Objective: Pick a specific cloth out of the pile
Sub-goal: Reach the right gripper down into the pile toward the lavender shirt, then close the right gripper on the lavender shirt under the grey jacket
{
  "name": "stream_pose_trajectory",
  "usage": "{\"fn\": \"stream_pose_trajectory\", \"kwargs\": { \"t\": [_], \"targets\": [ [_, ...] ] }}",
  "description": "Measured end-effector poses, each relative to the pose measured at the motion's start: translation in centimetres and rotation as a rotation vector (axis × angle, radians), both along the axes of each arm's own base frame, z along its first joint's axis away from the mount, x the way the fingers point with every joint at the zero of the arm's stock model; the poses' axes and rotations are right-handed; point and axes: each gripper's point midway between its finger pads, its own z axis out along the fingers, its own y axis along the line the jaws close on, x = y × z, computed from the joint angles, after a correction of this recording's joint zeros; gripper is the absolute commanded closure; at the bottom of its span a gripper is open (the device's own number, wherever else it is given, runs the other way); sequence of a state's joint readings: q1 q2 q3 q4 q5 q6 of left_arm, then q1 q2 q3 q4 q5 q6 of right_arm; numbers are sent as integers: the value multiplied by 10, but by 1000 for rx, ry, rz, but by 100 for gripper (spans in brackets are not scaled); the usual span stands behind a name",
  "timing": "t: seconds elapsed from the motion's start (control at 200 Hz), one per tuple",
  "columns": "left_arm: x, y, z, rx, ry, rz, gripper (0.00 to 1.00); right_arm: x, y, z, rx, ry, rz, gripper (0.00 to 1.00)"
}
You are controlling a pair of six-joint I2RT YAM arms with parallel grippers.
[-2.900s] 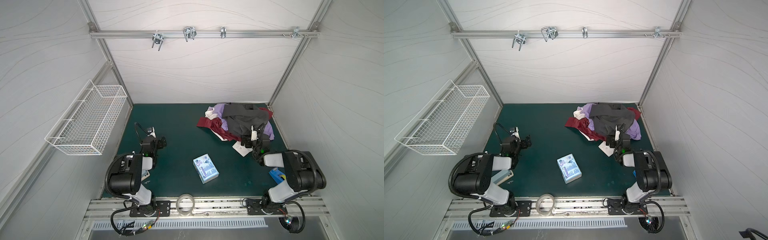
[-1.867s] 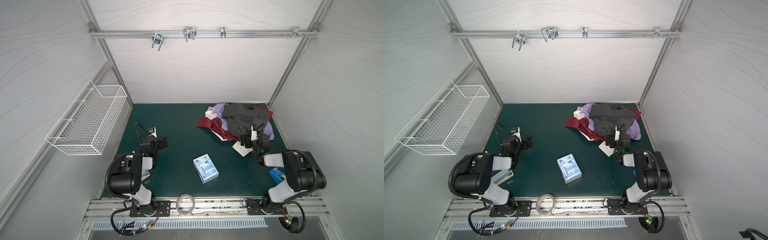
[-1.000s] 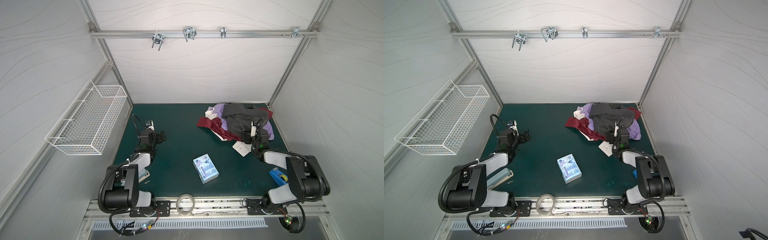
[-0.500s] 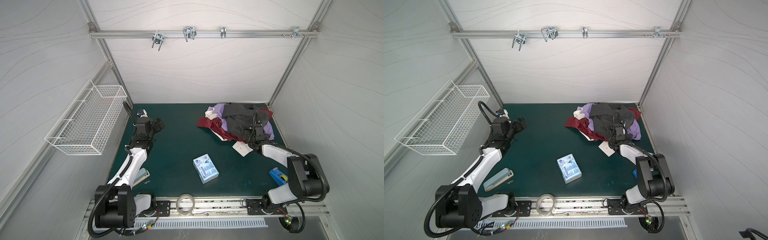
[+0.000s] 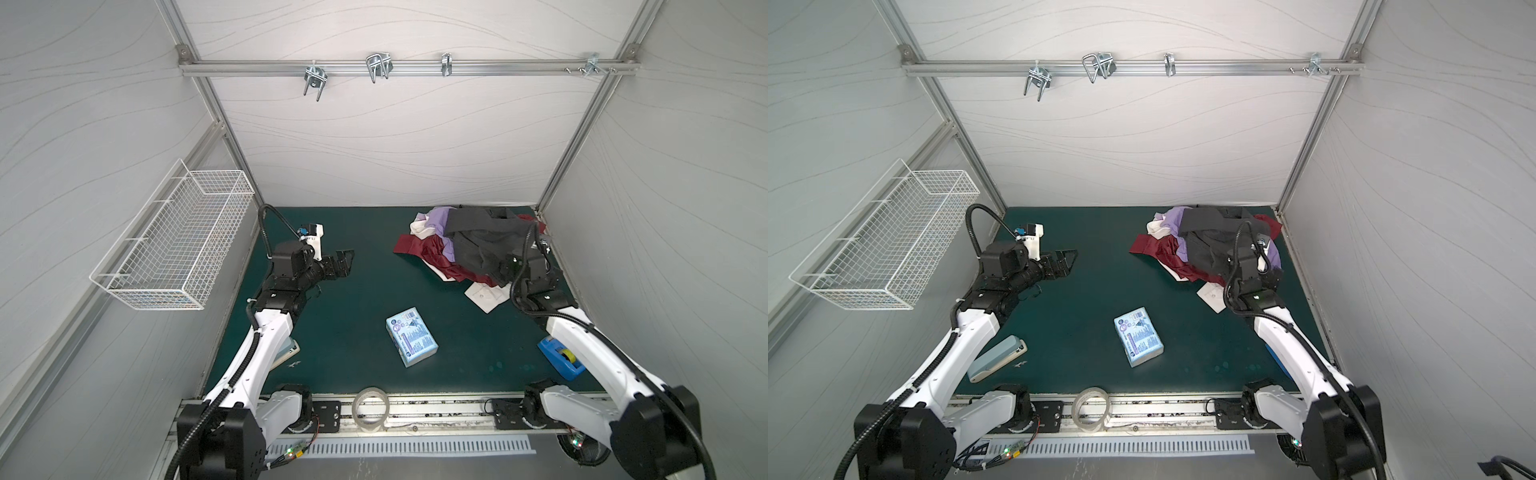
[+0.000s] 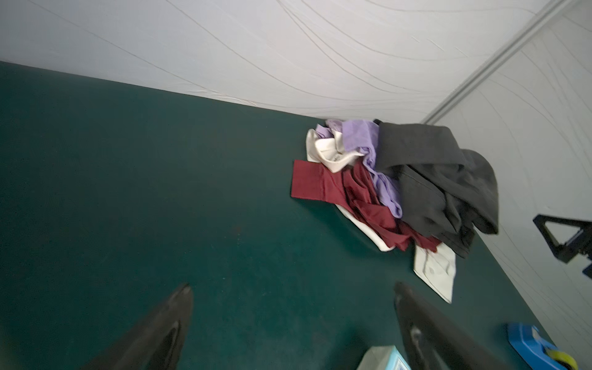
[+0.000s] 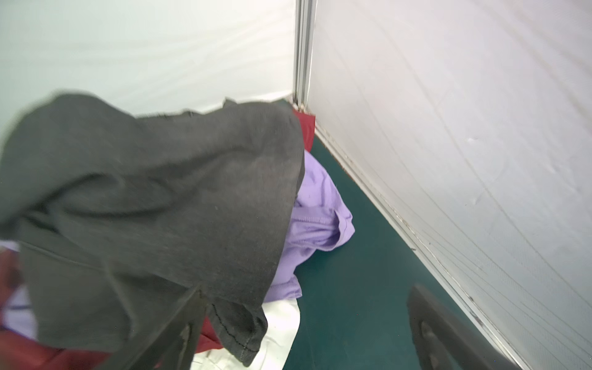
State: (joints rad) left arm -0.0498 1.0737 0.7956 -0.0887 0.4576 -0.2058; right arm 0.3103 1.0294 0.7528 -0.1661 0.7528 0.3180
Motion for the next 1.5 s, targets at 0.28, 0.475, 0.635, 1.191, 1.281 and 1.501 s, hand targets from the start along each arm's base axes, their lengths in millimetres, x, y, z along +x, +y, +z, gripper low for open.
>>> {"fn": "stream_pose_trajectory", "kwargs": {
  "t": [0.28,0.475,0.635,1.191,1.281,1.501],
  "targets": [
    [-29,-35,-3,-52,28,-248,1,25,83,48,79,70,388,10],
    [-45,-50,0,-85,28,-369,1,46,156,51,146,210,685,19],
    [-49,-54,2,-88,16,-405,1,59,202,11,173,403,816,35],
    [-55,-56,-6,-59,32,-430,1,146,275,-35,96,530,840,42],
    [-55,-56,-6,-57,31,-431,1,168,279,-37,75,512,813,41],
    [-55,-55,-9,-56,42,-427,1,200,269,-69,-25,534,700,40]
  ]
}}
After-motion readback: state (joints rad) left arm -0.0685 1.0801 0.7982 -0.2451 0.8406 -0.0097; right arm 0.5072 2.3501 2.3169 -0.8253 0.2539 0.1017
